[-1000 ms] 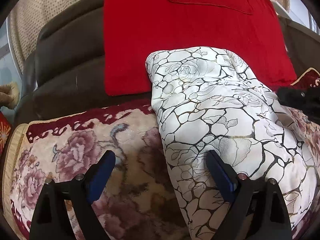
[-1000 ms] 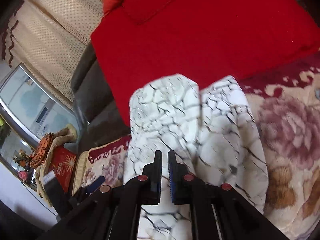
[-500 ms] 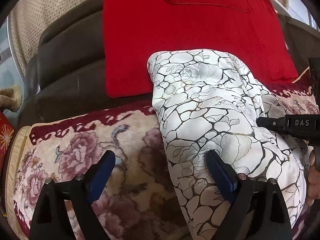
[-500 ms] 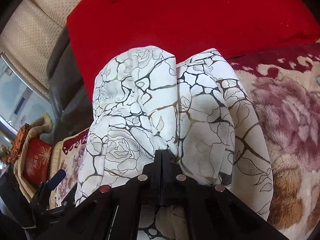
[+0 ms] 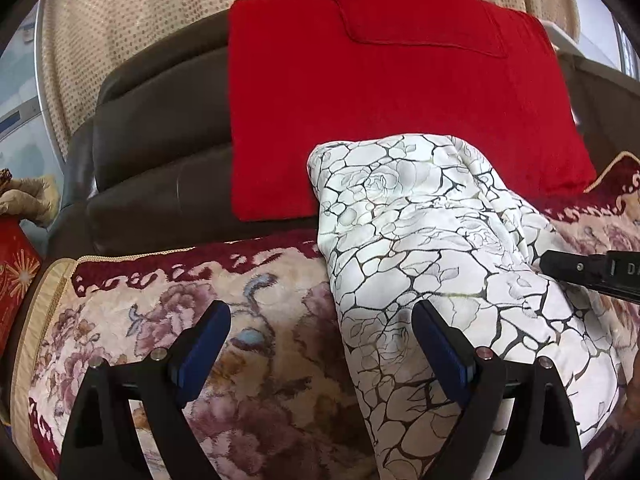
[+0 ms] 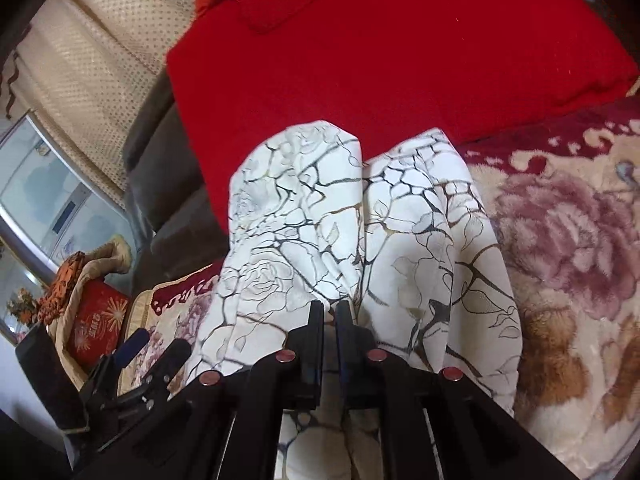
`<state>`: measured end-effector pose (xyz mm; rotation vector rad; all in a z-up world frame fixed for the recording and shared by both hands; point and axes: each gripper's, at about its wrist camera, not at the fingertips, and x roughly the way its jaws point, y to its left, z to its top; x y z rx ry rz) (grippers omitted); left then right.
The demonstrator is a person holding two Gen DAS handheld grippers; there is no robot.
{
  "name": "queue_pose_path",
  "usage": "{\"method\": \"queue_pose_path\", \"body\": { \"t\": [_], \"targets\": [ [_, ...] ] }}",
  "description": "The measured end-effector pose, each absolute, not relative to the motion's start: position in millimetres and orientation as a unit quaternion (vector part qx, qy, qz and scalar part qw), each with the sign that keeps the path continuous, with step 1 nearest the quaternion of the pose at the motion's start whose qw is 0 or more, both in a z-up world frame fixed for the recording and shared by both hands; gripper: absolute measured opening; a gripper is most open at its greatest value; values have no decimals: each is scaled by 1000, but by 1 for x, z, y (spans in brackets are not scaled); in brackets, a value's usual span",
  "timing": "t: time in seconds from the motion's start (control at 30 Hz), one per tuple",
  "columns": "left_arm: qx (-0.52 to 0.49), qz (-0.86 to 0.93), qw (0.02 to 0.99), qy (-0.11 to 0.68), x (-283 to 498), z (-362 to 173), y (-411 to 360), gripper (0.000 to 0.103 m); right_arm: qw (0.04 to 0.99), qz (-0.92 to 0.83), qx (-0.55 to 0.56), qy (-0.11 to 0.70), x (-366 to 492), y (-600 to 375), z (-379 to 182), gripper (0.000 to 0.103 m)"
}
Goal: Fold large clothes
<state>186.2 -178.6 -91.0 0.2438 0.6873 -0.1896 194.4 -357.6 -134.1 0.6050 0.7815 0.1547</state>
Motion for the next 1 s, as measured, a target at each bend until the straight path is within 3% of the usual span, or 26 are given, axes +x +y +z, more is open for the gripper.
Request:
{"method": "queue_pose_path", "body": {
  "t": [0.33, 0.53, 0.67, 1.0],
  "targets": [
    [91, -91, 941, 311, 182, -81, -175, 92, 893, 110, 273, 341, 193, -340, -113, 9],
    [81, -89, 945, 305, 179, -76, -171, 92, 886, 126, 260, 363, 201, -325, -119, 9],
    [76, -82, 945, 306, 181, -76, -167, 92, 865, 113, 249, 420, 219, -318, -146, 7],
    [68, -70, 947, 306, 183, -75, -162, 92, 874, 114, 245, 404, 215, -315, -140, 7]
  ]
}}
